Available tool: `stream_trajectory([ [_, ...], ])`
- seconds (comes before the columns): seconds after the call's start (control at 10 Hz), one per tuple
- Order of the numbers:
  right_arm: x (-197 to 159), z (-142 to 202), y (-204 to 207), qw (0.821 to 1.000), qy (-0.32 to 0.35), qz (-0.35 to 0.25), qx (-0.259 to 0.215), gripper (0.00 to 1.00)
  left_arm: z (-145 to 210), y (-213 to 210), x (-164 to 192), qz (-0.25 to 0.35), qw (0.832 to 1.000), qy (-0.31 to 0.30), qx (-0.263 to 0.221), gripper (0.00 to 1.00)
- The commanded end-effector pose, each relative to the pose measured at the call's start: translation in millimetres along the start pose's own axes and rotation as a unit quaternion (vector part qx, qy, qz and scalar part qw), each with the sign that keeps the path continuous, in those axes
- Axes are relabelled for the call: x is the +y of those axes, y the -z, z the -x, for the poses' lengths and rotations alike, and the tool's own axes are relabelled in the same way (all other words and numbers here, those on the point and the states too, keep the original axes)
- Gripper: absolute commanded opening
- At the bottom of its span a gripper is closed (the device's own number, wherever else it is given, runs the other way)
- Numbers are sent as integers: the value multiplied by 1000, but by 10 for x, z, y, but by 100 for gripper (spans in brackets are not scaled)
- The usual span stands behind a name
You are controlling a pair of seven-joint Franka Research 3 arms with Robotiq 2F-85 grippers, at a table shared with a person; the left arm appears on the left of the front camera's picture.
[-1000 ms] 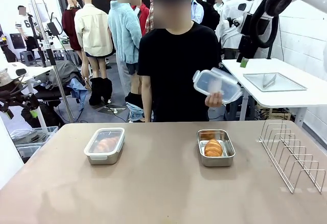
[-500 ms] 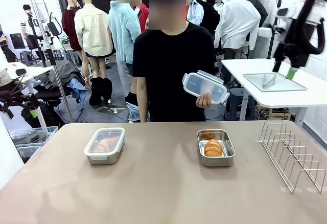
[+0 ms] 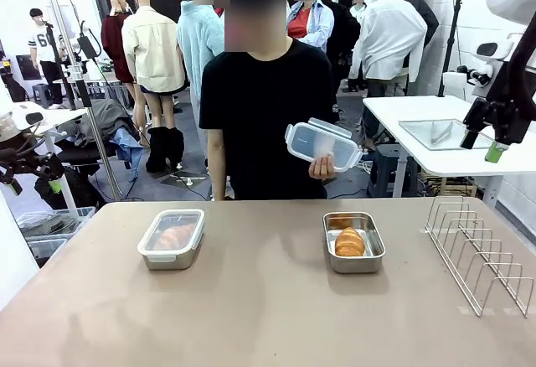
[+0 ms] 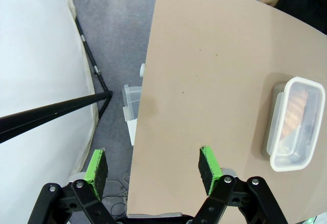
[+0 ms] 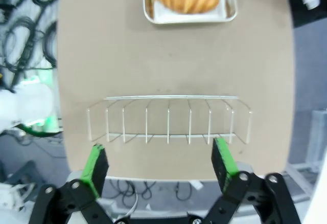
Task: Place the bread in airtight containers.
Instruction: Release when the human grabs the Airtight Container lid.
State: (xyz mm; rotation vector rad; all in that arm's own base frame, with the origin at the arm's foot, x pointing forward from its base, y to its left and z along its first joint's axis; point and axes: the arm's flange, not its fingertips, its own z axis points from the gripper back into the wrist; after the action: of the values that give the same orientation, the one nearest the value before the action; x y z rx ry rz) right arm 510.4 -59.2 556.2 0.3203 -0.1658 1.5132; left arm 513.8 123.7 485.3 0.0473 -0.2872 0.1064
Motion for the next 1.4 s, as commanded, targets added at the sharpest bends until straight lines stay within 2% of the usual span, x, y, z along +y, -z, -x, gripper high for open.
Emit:
stream_trajectory([
  [0.0, -58, -21, -52, 1000, -1, -6, 4, 100, -1, -13, -4, -6, 1000, -3, -1, 92],
  [1.3, -58, -21, -52, 1000, -1, -6, 4, 100, -1, -13, -4, -6, 1000, -3, -1, 92],
])
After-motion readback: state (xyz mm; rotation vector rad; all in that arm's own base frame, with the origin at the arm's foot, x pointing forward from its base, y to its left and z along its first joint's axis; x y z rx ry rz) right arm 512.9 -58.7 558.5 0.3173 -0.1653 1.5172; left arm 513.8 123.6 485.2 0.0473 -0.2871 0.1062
